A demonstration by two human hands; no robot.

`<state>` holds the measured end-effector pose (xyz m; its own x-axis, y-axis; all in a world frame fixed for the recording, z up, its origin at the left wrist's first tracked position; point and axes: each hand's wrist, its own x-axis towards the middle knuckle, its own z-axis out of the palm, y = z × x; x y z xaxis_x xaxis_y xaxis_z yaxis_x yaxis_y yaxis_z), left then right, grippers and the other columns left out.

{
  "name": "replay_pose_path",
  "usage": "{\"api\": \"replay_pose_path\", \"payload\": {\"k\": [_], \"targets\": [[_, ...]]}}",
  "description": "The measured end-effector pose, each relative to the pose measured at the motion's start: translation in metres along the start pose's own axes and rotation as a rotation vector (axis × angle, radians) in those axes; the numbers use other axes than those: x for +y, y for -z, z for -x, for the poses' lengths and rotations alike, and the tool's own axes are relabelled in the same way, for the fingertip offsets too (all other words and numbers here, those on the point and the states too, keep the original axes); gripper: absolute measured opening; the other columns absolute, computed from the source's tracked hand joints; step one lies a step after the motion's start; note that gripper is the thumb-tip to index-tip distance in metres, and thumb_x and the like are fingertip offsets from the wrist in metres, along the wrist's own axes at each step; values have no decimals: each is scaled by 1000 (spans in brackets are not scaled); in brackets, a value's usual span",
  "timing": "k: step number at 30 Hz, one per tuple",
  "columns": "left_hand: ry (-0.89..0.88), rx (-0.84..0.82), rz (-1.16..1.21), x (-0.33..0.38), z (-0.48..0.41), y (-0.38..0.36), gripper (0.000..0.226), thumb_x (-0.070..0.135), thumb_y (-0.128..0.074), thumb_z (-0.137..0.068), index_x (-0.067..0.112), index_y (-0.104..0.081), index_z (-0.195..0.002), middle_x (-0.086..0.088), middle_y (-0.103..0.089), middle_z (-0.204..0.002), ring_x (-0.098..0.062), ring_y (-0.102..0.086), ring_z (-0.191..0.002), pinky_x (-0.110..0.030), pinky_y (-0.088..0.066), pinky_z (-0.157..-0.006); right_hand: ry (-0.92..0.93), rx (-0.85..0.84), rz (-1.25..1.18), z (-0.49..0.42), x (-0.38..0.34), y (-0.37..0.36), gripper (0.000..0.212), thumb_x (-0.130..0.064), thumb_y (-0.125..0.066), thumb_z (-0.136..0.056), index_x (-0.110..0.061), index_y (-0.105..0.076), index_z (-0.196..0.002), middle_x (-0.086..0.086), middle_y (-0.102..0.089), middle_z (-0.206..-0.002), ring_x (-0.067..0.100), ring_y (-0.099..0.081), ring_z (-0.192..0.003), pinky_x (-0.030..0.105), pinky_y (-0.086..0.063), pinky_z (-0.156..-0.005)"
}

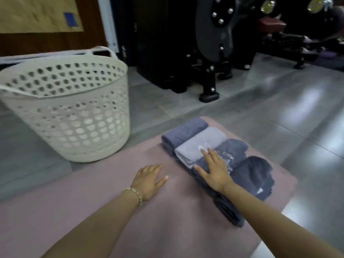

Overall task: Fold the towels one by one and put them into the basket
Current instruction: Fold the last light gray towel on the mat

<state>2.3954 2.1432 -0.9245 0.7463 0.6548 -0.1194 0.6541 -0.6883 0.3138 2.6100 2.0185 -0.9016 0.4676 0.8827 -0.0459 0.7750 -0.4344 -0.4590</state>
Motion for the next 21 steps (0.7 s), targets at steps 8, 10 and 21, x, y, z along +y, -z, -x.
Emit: {"api": "replay_pose_path", "payload": {"k": [8, 10, 21], "targets": [[406, 177, -12, -181, 184, 77, 118, 88, 9, -51, 28, -23, -148, 7, -30, -152, -12, -25, -139, -25, -13, -112, 443, -261, 54, 4, -225, -90, 67, -53, -41, -95, -31, -10, -151, -5, -1, -160, 16, -2, -147, 35, -4, -120], [551, 214, -21, -227, 252, 77, 101, 77, 1, -65, 26, -22, -148, 5, -31, -152, -13, -25, -140, -24, -14, -112, 562, -329, 60, 20, -281, -123, 67, -52, -42, -95, -31, -11, -151, -6, -1, -160, 15, -1, -147, 34, -4, -120], [1246, 323, 62, -362, 590, 22, 69, 52, -48, -91, 17, -28, -147, -4, -32, -152, -27, -33, -137, -39, -28, -111, 950, -733, 114, 164, -498, -298, 66, -48, -47, -94, -27, -19, -150, -4, -6, -160, 14, -10, -146, 27, -11, -117]]}}
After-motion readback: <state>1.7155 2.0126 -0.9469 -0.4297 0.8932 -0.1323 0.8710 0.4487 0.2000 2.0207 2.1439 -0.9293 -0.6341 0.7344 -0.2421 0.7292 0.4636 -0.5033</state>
